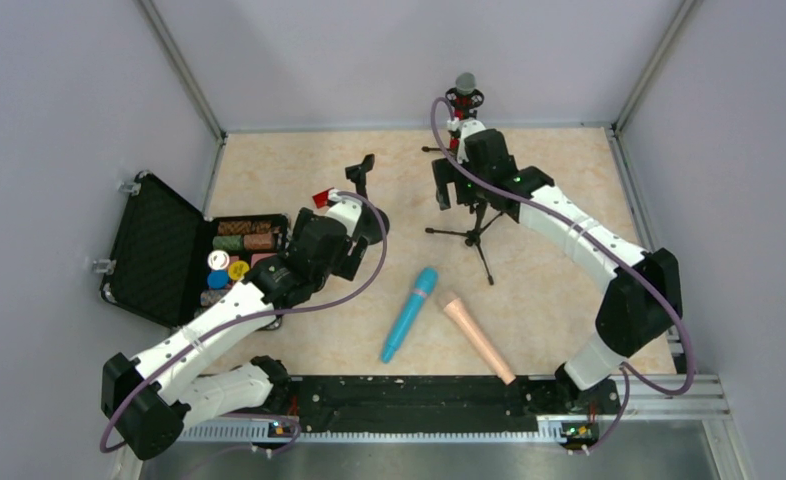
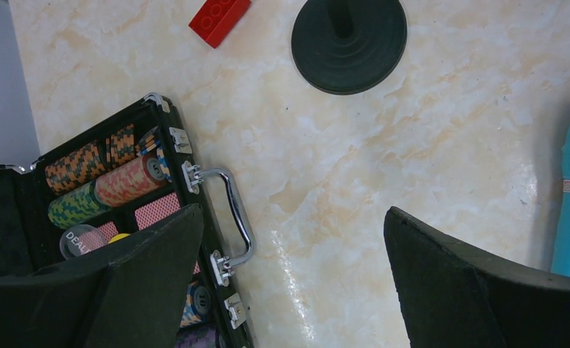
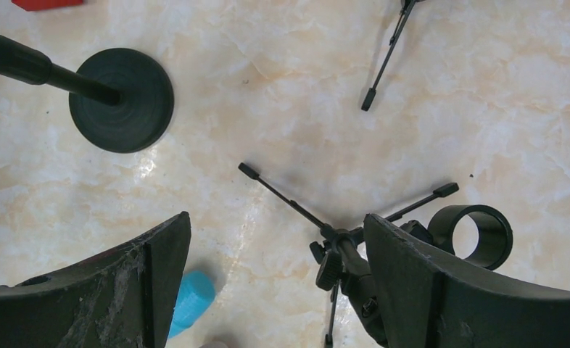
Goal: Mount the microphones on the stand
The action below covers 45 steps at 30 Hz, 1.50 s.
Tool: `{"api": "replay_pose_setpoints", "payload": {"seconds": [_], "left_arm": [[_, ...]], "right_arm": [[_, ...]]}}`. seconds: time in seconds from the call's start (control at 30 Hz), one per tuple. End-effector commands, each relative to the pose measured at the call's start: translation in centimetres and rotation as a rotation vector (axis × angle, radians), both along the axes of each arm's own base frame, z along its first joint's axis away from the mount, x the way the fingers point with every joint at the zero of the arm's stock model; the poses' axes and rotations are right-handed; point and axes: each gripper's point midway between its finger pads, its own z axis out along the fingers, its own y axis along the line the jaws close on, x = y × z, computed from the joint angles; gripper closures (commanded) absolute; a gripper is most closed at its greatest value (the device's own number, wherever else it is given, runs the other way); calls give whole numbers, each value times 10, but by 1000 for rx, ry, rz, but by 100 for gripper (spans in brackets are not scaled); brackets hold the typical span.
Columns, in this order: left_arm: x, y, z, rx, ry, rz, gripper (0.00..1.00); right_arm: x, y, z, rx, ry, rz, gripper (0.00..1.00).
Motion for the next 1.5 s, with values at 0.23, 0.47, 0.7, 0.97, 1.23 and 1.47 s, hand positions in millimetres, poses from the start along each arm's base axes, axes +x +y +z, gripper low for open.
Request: {"api": "replay_pose_setpoints", "payload": {"seconds": [0.23,0.47,0.7,0.97,1.23,1.47], "left_arm": [[2,-5,3,-17,-10,-17,1],[2,-6,2,-16,-6,-21,1],[1,-6,2,-17,-5,-25,1],[1,-7,2,-16,-2,-29,1],[1,-7,2,-16,-3,-30,1],[1,-7,3,-18,-4,-30,1]], "right_arm": [[34,-19,46,100,-78,-12,12],[52,-34,26,97,-27,-49,13],[47,-48,9,118,32,-60,13],[24,-63,11,148,46,-79,14],[-3,-65,21,193,42,-65,15],[-21,-68,12,203,69,-66,16]]}}
